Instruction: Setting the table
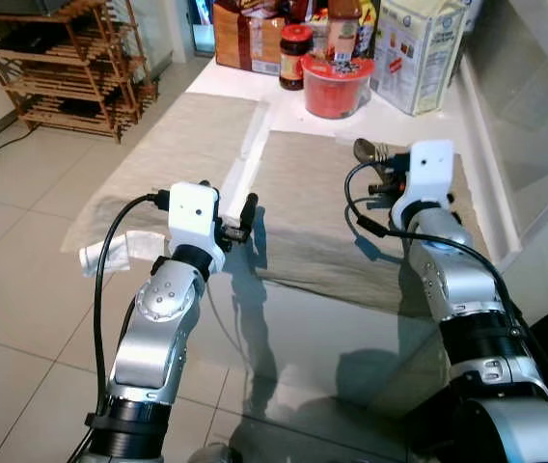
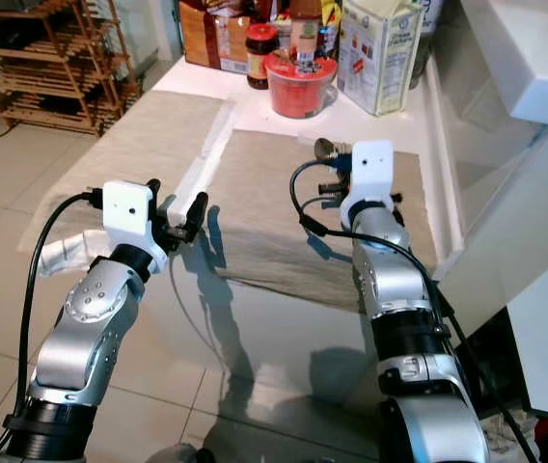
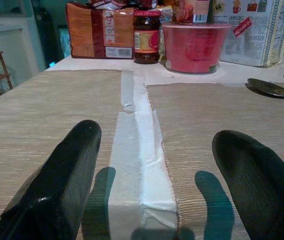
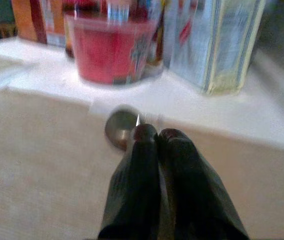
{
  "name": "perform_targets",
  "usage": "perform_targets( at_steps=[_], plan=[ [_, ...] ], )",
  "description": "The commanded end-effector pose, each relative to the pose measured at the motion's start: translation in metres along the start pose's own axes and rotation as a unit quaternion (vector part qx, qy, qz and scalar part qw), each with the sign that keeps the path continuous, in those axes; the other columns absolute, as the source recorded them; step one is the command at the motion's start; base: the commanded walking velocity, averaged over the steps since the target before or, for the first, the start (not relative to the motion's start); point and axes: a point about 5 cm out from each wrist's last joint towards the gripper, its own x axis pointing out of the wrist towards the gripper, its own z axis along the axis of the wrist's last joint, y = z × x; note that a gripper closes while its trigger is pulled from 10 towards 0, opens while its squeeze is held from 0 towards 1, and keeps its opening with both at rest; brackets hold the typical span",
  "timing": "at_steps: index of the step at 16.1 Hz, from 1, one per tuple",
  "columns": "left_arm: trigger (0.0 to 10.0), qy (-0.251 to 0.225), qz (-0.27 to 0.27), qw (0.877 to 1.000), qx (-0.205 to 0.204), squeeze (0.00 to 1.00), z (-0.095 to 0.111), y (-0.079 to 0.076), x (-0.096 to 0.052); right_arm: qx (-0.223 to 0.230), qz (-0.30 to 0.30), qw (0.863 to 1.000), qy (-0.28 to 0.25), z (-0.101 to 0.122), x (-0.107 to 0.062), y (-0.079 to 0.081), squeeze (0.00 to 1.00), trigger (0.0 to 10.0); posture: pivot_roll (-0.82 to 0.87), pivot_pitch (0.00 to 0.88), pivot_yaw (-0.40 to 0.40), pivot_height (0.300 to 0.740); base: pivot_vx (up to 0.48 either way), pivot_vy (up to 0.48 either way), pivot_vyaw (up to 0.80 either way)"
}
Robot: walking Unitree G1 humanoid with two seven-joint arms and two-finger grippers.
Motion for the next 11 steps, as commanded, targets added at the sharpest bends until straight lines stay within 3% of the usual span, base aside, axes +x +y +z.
perform_targets(
  at_steps=[1, 3, 5, 8, 9, 10, 11],
  plan=[
    [10.0, 0.0, -0.001, 1.0, 0.006, 0.0, 0.001, 0.0, 0.001, -0.024, -0.019, 0.998, -0.05, 0.011, -0.005, -0.005, 0.0, 0.0, 0.03, 0.03, 0.019, 0.74, 0.0, 0.0, 0.0],
    [10.0, 0.0, -0.002, 1.0, 0.006, 0.0, 0.0, 0.0, 0.001, -0.045, -0.037, 0.992, -0.109, 0.027, -0.01, -0.008, 0.0, 0.0, 0.03, 0.031, 0.019, 0.74, 0.0, 0.0, 0.0],
    [10.0, 0.0, -0.002, 1.0, 0.006, 0.0, 0.0, -0.001, 0.0, -0.045, -0.039, 0.989, -0.135, 0.034, -0.014, -0.007, 0.0, 0.0, 0.02, 0.032, 0.019, 0.74, 0.0, 0.0, 0.0],
    [10.0, 0.001, -0.003, 1.0, 0.005, 0.0, -0.001, -0.001, 0.0, -0.039, -0.039, 0.991, -0.125, 0.03, -0.015, -0.006, 0.0, 0.0, 0.02, 0.034, 0.021, 0.74, 0.0, 0.0, 0.0],
    [10.0, 0.002, -0.004, 1.0, 0.006, 0.0, -0.001, -0.002, 0.0, -0.018, -0.022, 0.996, -0.082, 0.02, -0.012, -0.002, 0.0, 10.0, 0.03, 0.036, 0.023, 0.74, 0.0, 0.0, 0.0],
    [10.0, 0.003, -0.004, 1.0, 0.006, 0.0, -0.001, -0.002, 0.0, 0.006, -0.016, 0.998, -0.054, 0.013, -0.011, 0.001, 0.53, 10.0, 0.03, 0.037, 0.023, 0.74, 0.0, 0.0, 0.0],
    [10.0, 0.003, -0.004, 1.0, 0.006, 0.0, -0.001, -0.002, 0.0, 0.021, -0.012, 0.999, -0.044, 0.01, -0.01, 0.002, 1.0, 10.0, 0.03, 0.037, 0.021, 0.74, 0.0, 0.0, 0.0]
  ],
)
